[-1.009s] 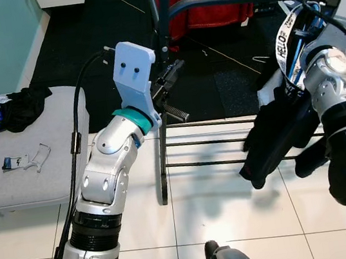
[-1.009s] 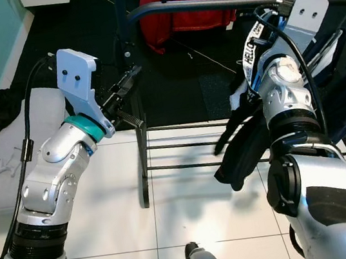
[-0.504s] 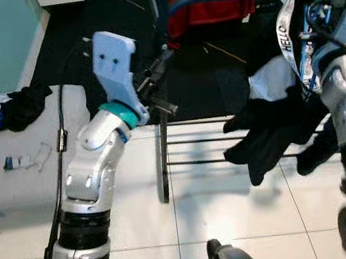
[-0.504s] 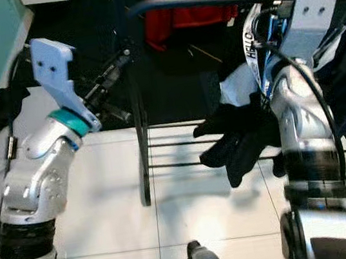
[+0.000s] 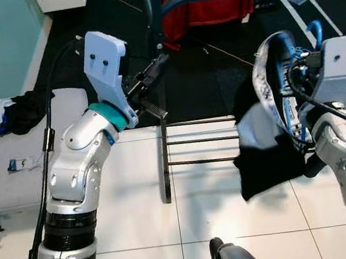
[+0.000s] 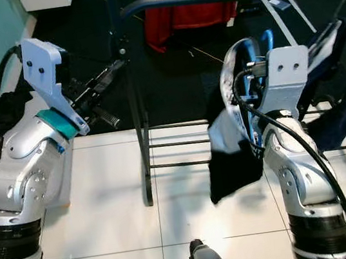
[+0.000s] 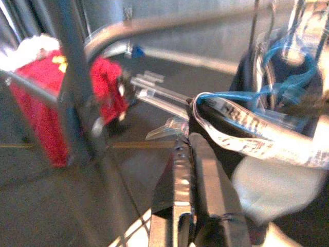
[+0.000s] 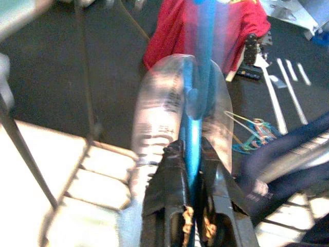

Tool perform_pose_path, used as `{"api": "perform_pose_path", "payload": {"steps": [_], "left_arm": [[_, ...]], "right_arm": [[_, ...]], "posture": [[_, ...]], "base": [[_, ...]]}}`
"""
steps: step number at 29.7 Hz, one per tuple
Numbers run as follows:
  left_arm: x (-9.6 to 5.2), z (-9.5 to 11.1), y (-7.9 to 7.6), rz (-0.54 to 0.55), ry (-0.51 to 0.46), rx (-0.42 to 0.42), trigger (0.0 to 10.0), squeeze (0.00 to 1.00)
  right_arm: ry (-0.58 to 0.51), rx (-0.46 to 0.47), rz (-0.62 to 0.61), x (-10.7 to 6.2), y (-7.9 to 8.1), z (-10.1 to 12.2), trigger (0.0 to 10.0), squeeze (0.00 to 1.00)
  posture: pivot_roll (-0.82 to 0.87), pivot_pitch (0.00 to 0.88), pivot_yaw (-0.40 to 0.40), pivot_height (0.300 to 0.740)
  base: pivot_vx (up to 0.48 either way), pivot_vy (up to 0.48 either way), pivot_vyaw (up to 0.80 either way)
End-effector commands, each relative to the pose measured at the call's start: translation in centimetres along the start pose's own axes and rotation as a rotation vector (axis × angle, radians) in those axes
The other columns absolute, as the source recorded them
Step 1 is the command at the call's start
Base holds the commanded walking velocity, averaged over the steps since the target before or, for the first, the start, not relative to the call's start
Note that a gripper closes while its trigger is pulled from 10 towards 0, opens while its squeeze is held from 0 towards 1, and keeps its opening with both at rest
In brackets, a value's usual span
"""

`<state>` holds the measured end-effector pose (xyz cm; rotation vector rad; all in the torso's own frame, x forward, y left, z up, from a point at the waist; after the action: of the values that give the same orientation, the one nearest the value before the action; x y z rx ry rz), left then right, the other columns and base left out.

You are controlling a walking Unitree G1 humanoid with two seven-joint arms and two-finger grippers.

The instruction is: Hang hanger

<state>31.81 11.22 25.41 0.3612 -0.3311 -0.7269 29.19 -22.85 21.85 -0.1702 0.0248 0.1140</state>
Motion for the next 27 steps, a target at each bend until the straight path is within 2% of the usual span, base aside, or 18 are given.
{"api": "perform_pose_path", "payload": {"steps": [1, 2, 3, 5, 6, 7, 12, 13, 14, 15, 16, 17, 19, 20, 22, 27], "left_arm": [[-0.1, 0.0, -0.5, -0.035, -0.006, 0.026, 10.0, 0.00], [-0.9, -0.5, -0.5, -0.064, 0.026, 0.074, 10.0, 0.00], [-0.9, -0.5, -0.5, -0.064, 0.026, 0.074, 10.0, 0.00], [-2.7, -1.1, -1.5, -0.142, 0.074, 0.106, 10.0, 0.00], [-2.7, -1.1, -1.5, -0.142, 0.074, 0.106, 10.0, 0.00], [-3.3, -1.3, -2.0, -0.174, 0.086, 0.098, 10.0, 0.00], [-3.6, -1.4, -2.6, -0.192, 0.097, 0.076, 10.0, 0.00], [-3.1, -1.7, -2.4, -0.148, 0.111, 0.052, 10.0, 0.00], [-3.1, -1.7, -2.4, -0.148, 0.111, 0.052, 10.0, 0.00], [-2.4, -2.2, -2.0, -0.076, 0.131, 0.005, 10.0, 0.41], [-2.4, -2.2, -2.0, -0.076, 0.131, 0.005, 10.0, 0.41], [-2.3, -2.3, -1.7, -0.040, 0.140, -0.026, 10.0, 1.00], [-2.3, -2.3, -1.7, -0.040, 0.140, -0.026, 10.0, 1.00], [-2.4, -2.5, -1.5, -0.015, 0.150, -0.055, 10.0, 1.00], [-3.2, -3.4, -0.7, 0.062, 0.217, -0.071, 10.0, 1.00], [-4.1, -4.1, 0.4, 0.140, 0.281, -0.098, 10.0, 1.00]], "right_arm": [[-0.015, -0.025, 0.100, -0.3, 1.2, 0.4, 10.0, 0.00], [0.009, -0.087, 0.191, -0.9, 1.0, 0.6, 10.0, 0.00], [0.009, -0.087, 0.191, -0.9, 1.0, 0.6, 10.0, 0.00], [0.036, -0.146, 0.311, -1.8, 1.1, 1.2, 10.0, 0.00], [0.036, -0.146, 0.311, -1.8, 1.1, 1.2, 10.0, 0.00], [0.022, -0.166, 0.364, -2.1, 1.6, 1.7, 10.0, 0.00], [-0.020, -0.187, 0.430, -2.4, 2.5, 2.5, 10.0, 0.00], [-0.069, -0.184, 0.490, -2.3, 3.6, 3.1, 10.0, 0.00], [-0.069, -0.184, 0.490, -2.3, 3.6, 3.1, 10.0, 0.00], [-0.123, -0.164, 0.582, -2.4, 5.0, 3.8, 10.0, 0.00], [-0.123, -0.164, 0.582, -2.4, 5.0, 3.8, 10.0, 0.00], [-0.133, -0.141, 0.627, -2.5, 5.6, 3.9, 10.0, 0.00], [-0.133, -0.141, 0.627, -2.5, 5.6, 3.9, 10.0, 0.00], [-0.137, -0.132, 0.661, -2.6, 6.1, 3.9, 10.0, 0.00], [-0.159, -0.102, 0.699, -2.9, 6.8, 4.2, 10.0, 0.00], [-0.195, -0.067, 0.721, -3.4, 7.2, 4.9, 10.0, 0.00]], "posture": [[-0.16, 0.149, 0.067, 0.740], [-0.16, 0.144, 0.058, 0.740], [-0.16, 0.144, 0.058, 0.740], [-0.15, 0.142, 0.055, 0.740], [-0.15, 0.142, 0.055, 0.740], [-0.14, 0.139, 0.058, 0.740], [-0.13, 0.135, 0.063, 0.740], [-0.13, 0.130, 0.078, 0.740], [-0.13, 0.130, 0.078, 0.740], [-0.14, 0.128, 0.084, 0.740], [-0.14, 0.128, 0.084, 0.740], [-0.13, 0.129, 0.083, 0.740], [-0.13, 0.129, 0.083, 0.740], [-0.13, 0.129, 0.083, 0.740], [-0.12, 0.134, 0.086, 0.740], [-0.12, 0.136, 0.090, 0.740]], "base": [[0.000, 0.000, 0.00], [0.000, 0.000, 0.00], [0.000, 0.000, 0.00], [0.000, 0.000, 0.00], [0.000, 0.000, 0.00], [0.000, 0.000, 0.00], [0.000, 0.000, 0.00], [0.000, 0.000, 0.00], [0.000, 0.000, 0.00], [0.000, 0.000, 0.00], [0.000, 0.000, 0.00], [0.000, 0.000, 0.00], [0.000, 0.000, 0.00], [0.000, 0.000, 0.00], [0.000, 0.000, 0.00], [0.000, 0.000, 0.00]]}}
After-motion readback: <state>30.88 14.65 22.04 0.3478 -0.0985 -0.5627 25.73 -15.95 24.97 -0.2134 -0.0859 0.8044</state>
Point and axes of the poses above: a point about 5 cm out from each wrist's last joint towards the gripper, its own x axis pointing out of the wrist towards the gripper, its own z axis along the axis of the wrist's last joint, y = z × x, the point moved 1 cm from there along x, pointing out of the wrist towards the gripper, and after that the axes turned 11 degrees about x, right-handed, at the moved point
